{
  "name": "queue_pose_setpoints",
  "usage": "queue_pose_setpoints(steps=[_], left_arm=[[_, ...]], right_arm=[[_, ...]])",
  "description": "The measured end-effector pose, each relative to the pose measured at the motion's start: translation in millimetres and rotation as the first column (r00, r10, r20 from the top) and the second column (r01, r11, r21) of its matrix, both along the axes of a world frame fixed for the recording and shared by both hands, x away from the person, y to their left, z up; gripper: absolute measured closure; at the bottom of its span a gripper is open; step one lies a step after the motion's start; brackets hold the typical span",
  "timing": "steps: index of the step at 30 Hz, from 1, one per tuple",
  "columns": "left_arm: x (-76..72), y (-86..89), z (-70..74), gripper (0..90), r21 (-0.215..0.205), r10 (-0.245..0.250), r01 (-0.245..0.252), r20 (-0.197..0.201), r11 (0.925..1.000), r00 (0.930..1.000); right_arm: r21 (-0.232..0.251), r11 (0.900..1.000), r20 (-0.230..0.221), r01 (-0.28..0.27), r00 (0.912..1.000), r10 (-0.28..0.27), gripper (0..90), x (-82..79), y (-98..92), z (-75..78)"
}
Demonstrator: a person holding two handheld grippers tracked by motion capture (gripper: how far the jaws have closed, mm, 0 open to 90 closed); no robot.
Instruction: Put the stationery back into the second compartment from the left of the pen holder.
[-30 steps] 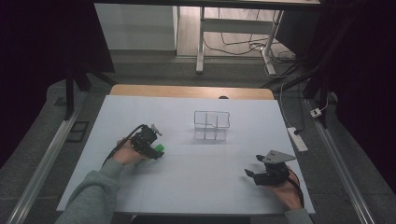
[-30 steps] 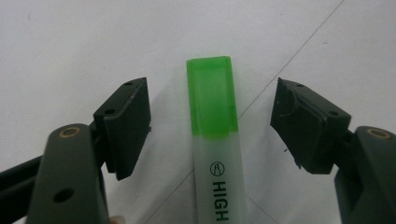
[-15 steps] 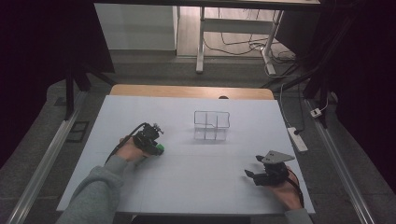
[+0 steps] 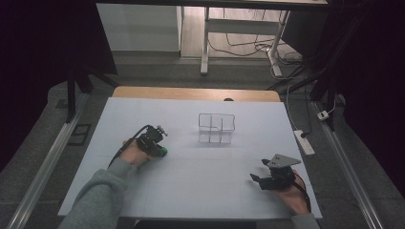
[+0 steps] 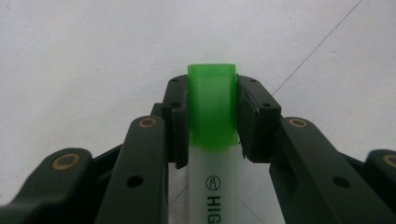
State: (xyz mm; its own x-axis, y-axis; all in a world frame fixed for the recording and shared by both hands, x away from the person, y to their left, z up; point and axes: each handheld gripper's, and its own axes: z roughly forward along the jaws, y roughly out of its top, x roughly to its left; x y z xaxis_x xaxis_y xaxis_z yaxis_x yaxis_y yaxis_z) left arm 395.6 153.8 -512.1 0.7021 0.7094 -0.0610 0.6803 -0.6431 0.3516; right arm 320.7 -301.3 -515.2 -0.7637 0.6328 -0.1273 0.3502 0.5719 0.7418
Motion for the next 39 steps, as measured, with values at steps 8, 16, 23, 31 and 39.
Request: queue_pose_setpoints(steps=[8, 16, 23, 31, 39], left_arm=[[-2.6, 6.7, 5.3, 66.8, -0.009, 0.006, -0.006, 0.03, 0.9999, 0.9995], [-11.4, 22.0, 21.6, 66.7, -0.061, 0.035, -0.03, 0.082, 0.9977, 0.996], [-20.8, 28.5, 36.7, 66.8, -0.097, 0.037, -0.023, 0.138, 0.995, 0.9898], [-29.6, 35.4, 53.4, 66.7, -0.151, 0.068, -0.037, 0.205, 0.9878, 0.9763], [-35.8, 42.5, 63.0, 66.7, -0.206, 0.102, -0.048, 0.262, 0.9774, 0.9597]], right_arm=[[0.006, 1.0, 0.001, 0.003, 1.0, -0.003, 24.6, 0.1, -0.8, 0.0], [0.009, 1.0, 0.006, 0.005, 1.0, -0.005, 24.8, 0.0, -0.9, 0.6], [0.016, 1.0, 0.012, 0.01, 0.9999, -0.01, 24.8, -0.4, -1.4, 1.8], [0.019, 1.0, 0.019, 0.013, 0.9997, -0.013, 24.9, -0.9, -1.8, 2.8], [0.02, 1.0, 0.024, 0.016, 0.9996, -0.016, 24.9, -1.3, -2.2, 3.6]])
